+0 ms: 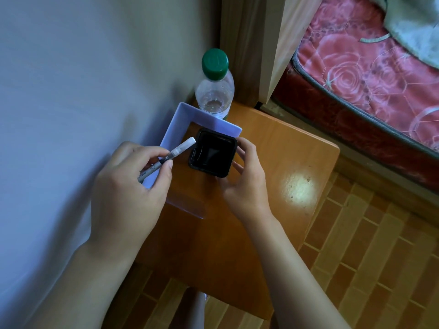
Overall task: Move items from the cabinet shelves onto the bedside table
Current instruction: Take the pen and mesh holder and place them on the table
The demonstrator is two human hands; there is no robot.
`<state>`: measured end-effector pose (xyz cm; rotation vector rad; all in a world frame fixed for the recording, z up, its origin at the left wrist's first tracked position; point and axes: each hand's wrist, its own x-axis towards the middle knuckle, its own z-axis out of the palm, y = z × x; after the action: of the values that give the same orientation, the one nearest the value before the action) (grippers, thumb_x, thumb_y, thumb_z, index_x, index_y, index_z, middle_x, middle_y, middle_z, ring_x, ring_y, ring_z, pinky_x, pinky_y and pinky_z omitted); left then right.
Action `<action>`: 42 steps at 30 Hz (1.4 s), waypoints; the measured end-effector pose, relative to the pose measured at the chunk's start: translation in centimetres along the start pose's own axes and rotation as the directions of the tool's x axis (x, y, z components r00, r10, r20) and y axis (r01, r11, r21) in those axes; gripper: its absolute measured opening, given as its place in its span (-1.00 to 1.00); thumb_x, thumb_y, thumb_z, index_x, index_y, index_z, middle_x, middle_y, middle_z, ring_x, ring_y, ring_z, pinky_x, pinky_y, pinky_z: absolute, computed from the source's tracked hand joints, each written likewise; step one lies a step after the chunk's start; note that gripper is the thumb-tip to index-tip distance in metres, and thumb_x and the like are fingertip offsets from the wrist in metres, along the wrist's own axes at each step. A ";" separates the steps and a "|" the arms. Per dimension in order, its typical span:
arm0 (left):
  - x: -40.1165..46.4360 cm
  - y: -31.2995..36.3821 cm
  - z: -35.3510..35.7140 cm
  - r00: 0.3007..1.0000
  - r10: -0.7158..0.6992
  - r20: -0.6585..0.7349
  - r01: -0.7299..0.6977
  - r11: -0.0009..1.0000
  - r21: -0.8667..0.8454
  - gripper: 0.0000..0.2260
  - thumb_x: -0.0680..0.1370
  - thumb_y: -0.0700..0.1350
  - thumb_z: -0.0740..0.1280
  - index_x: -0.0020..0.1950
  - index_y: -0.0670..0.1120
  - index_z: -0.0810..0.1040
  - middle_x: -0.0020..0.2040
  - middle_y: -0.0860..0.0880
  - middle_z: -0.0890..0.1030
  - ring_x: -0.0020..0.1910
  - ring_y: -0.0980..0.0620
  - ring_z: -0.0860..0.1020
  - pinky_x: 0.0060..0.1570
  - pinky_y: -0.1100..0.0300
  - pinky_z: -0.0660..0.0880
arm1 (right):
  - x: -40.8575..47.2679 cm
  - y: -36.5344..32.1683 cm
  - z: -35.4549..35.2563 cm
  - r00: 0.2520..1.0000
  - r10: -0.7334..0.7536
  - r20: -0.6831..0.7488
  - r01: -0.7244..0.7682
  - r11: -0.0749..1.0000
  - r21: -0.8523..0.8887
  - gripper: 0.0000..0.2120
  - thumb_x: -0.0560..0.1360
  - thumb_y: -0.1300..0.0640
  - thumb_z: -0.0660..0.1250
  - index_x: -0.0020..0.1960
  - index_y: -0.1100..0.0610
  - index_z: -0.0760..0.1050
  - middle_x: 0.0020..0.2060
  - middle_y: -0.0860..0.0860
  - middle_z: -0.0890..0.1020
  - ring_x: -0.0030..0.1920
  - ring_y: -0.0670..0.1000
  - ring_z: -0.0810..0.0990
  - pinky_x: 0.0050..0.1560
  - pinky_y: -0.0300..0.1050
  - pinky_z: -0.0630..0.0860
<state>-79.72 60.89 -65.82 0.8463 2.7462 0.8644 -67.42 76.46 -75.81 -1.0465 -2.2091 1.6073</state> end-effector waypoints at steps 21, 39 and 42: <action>0.6 -0.9 0.1 0.995 -0.089 0.036 0.092 0.992 -0.090 -0.91 0.58 -0.23 0.44 0.06 -0.09 0.68 -0.02 0.05 0.66 -0.08 0.10 0.59 -0.06 0.53 0.38 | -1.2 -1.7 0.1 0.989 -0.108 -0.105 0.099 0.991 -0.091 -0.27 0.50 0.28 0.55 0.58 0.14 0.33 0.42 -0.01 0.50 0.35 -0.13 0.55 0.20 -0.19 0.63; 0.3 -1.0 0.2 0.992 -0.116 0.054 0.120 0.988 -0.097 -0.90 0.60 -0.18 0.44 0.10 -0.08 0.69 0.01 0.04 0.68 -0.03 0.08 0.64 -0.05 0.56 0.41 | 0.2 -2.6 3.7 0.967 -0.127 -0.220 0.114 0.991 -0.068 -0.35 0.49 0.27 0.54 0.52 0.18 0.37 0.34 0.02 0.54 0.30 -0.10 0.58 0.18 -0.17 0.64; 0.3 -1.1 0.2 0.993 -0.105 0.050 0.109 0.990 -0.091 -0.90 0.60 -0.18 0.44 0.10 -0.09 0.69 0.02 0.03 0.69 -0.02 0.09 0.63 -0.05 0.57 0.40 | 0.4 -2.7 3.9 0.967 -0.130 -0.220 0.116 0.990 -0.075 -0.35 0.49 0.26 0.55 0.51 0.18 0.37 0.35 0.03 0.55 0.31 -0.10 0.58 0.19 -0.17 0.64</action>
<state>-80.41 60.44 -66.57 0.6865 2.6609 0.9334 -70.97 73.36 -74.98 -1.0284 -2.1382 1.3076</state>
